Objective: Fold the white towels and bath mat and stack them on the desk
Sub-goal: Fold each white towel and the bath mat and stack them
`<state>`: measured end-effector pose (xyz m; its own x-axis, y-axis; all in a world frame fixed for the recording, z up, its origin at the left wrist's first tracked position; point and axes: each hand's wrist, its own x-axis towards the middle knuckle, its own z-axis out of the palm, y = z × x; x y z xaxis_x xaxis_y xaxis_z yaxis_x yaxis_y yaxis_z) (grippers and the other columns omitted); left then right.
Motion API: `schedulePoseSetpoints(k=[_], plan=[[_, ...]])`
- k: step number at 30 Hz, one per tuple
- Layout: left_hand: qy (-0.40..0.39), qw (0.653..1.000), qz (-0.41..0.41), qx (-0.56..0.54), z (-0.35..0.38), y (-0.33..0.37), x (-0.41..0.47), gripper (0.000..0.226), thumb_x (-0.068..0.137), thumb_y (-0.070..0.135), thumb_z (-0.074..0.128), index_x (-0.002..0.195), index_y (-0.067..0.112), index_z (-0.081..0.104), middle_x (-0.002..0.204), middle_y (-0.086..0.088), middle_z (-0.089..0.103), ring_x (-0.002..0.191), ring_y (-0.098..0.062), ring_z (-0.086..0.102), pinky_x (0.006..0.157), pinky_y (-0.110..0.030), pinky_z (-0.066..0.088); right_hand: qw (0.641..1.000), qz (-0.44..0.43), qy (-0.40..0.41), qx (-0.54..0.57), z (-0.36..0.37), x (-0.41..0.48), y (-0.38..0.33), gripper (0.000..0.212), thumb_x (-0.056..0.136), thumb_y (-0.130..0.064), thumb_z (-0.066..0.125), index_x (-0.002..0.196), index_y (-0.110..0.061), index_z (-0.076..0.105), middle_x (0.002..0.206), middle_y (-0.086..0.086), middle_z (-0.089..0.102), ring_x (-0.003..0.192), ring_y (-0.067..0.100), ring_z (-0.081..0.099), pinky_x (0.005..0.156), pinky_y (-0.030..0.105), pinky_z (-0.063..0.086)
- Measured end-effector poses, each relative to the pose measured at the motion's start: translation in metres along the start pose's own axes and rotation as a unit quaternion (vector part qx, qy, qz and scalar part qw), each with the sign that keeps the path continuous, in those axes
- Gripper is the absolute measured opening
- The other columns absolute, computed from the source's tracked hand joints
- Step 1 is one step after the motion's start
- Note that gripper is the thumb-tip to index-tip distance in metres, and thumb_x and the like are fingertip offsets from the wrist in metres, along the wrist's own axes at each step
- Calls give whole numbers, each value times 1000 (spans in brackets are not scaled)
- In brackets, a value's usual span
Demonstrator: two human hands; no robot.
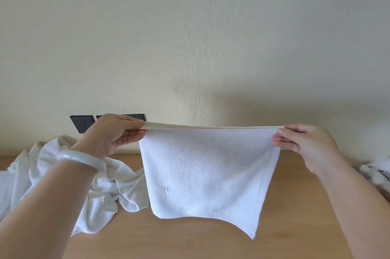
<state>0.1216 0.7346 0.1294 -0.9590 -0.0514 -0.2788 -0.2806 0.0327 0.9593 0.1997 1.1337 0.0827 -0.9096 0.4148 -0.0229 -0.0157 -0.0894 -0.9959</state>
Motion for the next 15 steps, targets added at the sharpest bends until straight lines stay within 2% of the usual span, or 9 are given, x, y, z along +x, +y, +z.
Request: schedulePoseSetpoints(k=[4,7,9,12,15], plan=[[-11,1000,-29,-3,10,11,28,3,88,-11,59,87,-8,61,62,-16,68,51,-19,69,54,-26,59,1000,18,-19,-11,16,28,0,8,90,10,56,83,6,59,54,8,67,52,15,68,51,21,56],[-9,999,12,-32,11,32,38,6,88,-11,58,84,-7,60,79,-21,66,55,-22,71,59,-28,60,999,-28,-17,0,18,36,-16,8,89,9,57,83,4,59,55,7,67,53,16,68,53,22,56],[-10,998,51,-44,9,42,31,6,87,-11,58,84,-6,60,79,-19,65,59,-24,72,58,-26,60,998,-59,-23,21,13,28,-27,5,84,4,64,85,2,60,59,9,69,57,19,70,57,23,57],[-34,996,76,-40,0,33,7,3,81,-9,61,82,-6,61,77,-17,66,68,-25,73,60,-21,58,996,-71,-37,30,0,2,-24,43,52,-20,79,87,0,62,66,11,71,64,24,71,64,24,58],[-60,998,33,-6,-12,-20,-11,10,75,-4,65,84,-7,64,79,-17,70,75,-24,73,64,-19,57,998,-24,-50,15,-13,-27,16,67,35,-29,88,90,1,64,71,13,71,69,28,72,66,23,57]])
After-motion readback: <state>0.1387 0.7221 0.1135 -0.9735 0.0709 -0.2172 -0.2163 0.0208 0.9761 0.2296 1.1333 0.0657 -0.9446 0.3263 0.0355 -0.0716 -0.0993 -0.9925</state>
